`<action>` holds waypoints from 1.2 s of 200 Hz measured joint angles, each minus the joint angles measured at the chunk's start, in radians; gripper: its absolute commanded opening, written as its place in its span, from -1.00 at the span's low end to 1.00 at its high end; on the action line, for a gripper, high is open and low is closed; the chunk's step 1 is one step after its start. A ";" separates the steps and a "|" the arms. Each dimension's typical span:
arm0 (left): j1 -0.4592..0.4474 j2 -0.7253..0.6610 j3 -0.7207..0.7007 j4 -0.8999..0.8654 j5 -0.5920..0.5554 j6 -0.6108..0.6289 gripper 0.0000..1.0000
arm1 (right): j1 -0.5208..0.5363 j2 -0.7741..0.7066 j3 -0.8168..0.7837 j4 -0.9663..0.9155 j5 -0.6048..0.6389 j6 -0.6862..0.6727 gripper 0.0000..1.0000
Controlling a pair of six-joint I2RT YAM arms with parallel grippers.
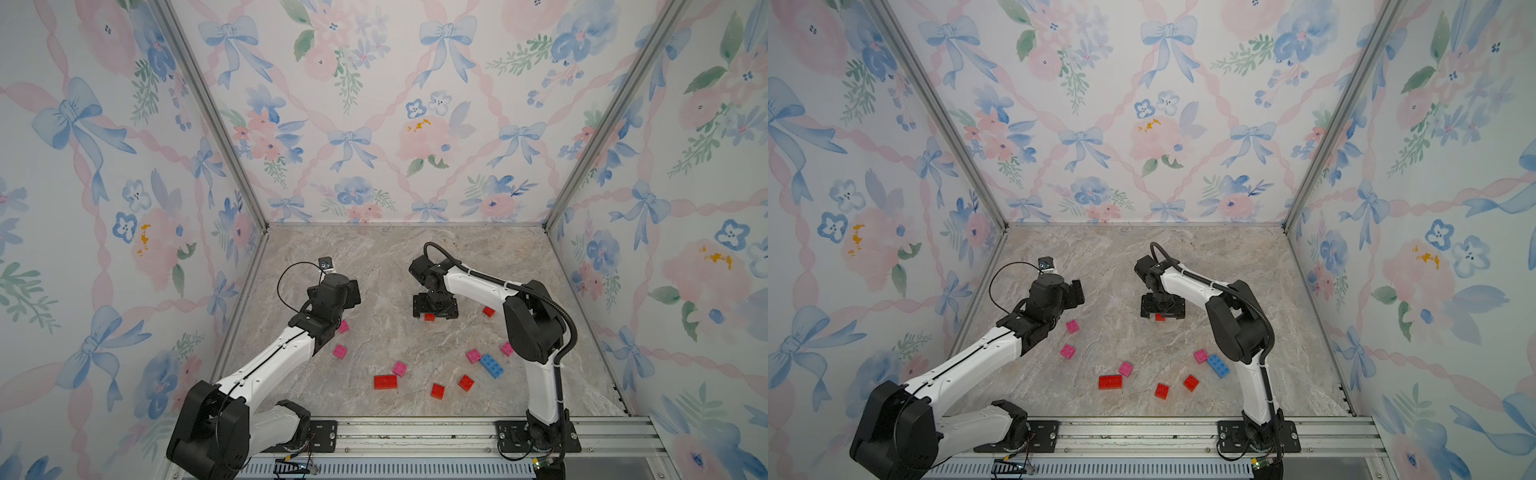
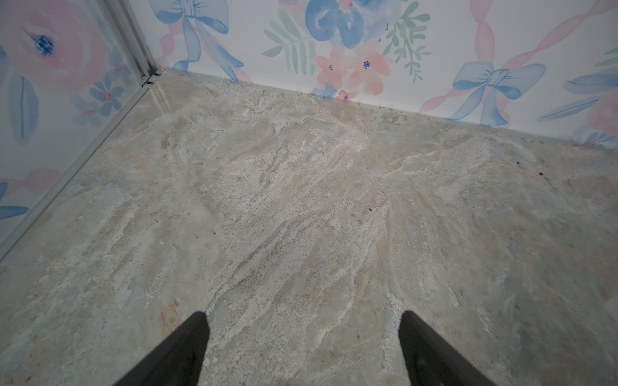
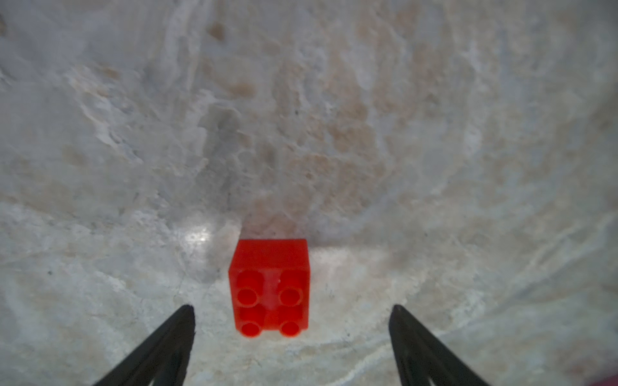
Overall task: Assemble the letter v with lego
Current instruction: Place the lego brick at the center of the board, then pick up the lego brick from the center of the board.
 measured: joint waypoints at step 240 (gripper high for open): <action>0.362 0.054 0.097 -0.120 0.240 0.000 0.89 | 0.545 0.032 -0.017 0.037 -0.124 0.424 0.41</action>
